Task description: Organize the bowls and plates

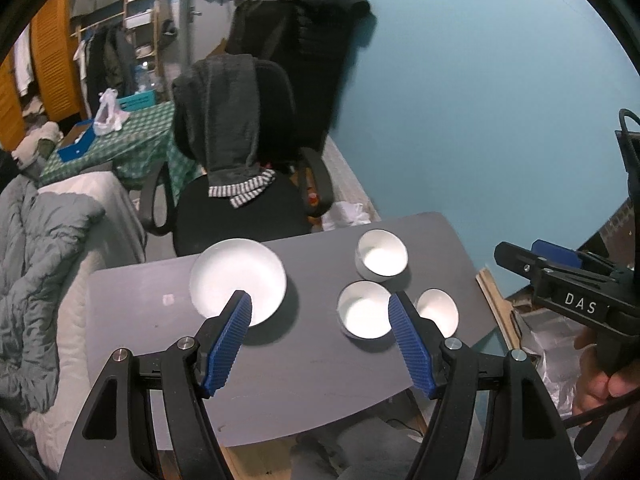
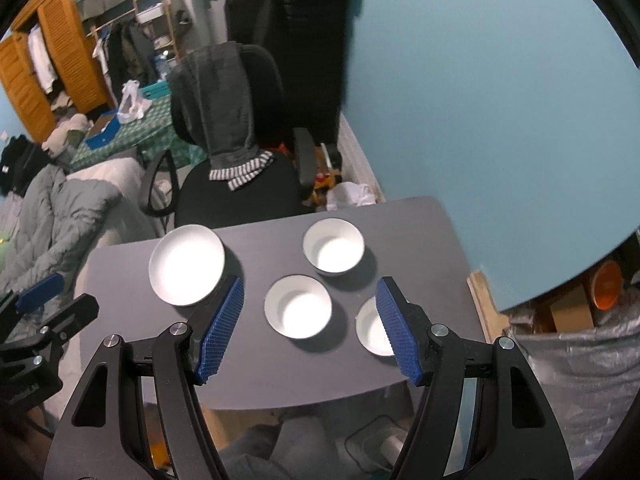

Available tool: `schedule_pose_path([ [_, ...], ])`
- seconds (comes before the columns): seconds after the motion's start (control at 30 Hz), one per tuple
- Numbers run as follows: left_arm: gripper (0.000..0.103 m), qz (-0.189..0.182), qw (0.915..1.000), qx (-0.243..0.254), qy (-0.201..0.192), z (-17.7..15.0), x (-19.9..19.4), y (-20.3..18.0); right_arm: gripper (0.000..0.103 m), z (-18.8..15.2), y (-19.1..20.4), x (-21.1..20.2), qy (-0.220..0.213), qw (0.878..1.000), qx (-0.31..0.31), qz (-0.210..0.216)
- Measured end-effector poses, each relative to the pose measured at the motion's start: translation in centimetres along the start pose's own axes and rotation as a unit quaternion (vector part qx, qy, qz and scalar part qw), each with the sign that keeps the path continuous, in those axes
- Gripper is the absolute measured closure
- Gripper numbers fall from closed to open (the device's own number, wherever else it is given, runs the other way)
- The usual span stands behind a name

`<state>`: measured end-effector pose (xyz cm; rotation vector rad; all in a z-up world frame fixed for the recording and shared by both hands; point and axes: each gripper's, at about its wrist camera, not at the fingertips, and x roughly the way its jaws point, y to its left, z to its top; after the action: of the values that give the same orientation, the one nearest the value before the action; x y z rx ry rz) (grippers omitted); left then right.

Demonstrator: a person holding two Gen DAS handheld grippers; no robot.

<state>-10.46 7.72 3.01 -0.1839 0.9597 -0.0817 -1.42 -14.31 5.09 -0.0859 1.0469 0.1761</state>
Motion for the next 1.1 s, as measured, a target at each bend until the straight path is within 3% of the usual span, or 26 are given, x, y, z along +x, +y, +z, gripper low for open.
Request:
schedule_pose_path([
  [0.3, 0.031, -0.013, 0.9992, 0.036, 0.011, 1.0, 1.7, -3.6, 0.035, -0.4, -3.3, -0.2, 0.004, 1.000, 0.028, -0.014],
  [0.7, 0.031, -0.035, 0.9976, 0.046, 0.037, 2.2, 4.5, -6.7, 0.035, 0.2, -7.1, 0.7, 0.018, 0.998, 0.050, -0.025],
  [1.1, 0.031, -0.033, 0.9964, 0.049, 0.061, 3.4, 7.2, -8.4, 0.035, 0.9, -9.4, 2.8, 0.041, 0.997, 0.060, -0.023],
])
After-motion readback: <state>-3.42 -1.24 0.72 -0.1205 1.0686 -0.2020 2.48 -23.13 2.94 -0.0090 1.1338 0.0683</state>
